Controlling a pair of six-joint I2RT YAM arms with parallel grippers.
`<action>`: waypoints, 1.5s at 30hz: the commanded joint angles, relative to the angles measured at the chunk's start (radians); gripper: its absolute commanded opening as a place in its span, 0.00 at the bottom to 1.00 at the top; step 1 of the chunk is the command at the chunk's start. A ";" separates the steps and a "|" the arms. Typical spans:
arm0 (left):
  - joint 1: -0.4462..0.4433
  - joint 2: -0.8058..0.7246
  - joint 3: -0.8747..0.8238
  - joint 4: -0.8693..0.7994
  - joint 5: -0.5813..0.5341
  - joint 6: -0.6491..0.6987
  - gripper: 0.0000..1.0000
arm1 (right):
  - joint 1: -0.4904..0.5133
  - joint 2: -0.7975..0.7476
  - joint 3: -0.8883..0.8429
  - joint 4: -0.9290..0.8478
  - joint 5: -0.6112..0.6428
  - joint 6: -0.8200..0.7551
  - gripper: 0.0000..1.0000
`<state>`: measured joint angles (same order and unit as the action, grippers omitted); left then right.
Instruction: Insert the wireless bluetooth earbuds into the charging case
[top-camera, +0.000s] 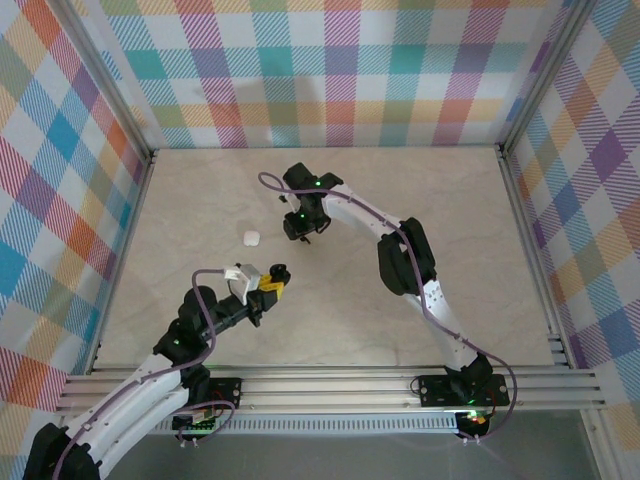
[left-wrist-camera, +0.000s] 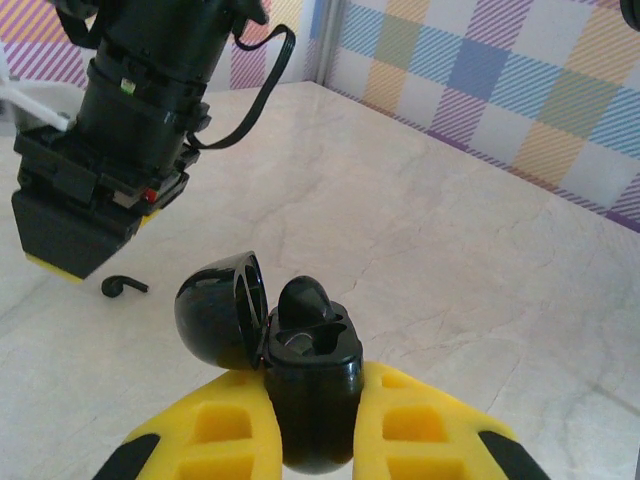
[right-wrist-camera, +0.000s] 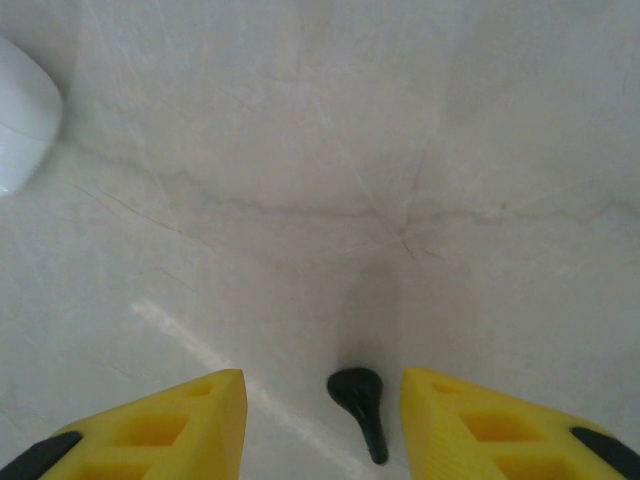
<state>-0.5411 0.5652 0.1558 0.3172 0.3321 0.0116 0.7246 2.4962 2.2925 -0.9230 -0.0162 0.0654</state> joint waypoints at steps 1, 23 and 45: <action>-0.007 0.039 0.059 0.028 0.034 0.055 0.00 | -0.005 0.021 0.016 -0.066 0.039 -0.066 0.44; -0.007 -0.007 0.135 -0.082 0.030 0.028 0.00 | -0.022 -0.002 -0.094 -0.031 -0.016 -0.069 0.17; -0.066 0.211 0.223 0.089 0.116 -0.063 0.00 | -0.122 -0.524 -0.963 0.211 -0.071 0.212 0.22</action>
<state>-0.5831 0.7372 0.3267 0.3111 0.4122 -0.0402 0.5922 2.0056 1.3911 -0.7181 -0.0704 0.2028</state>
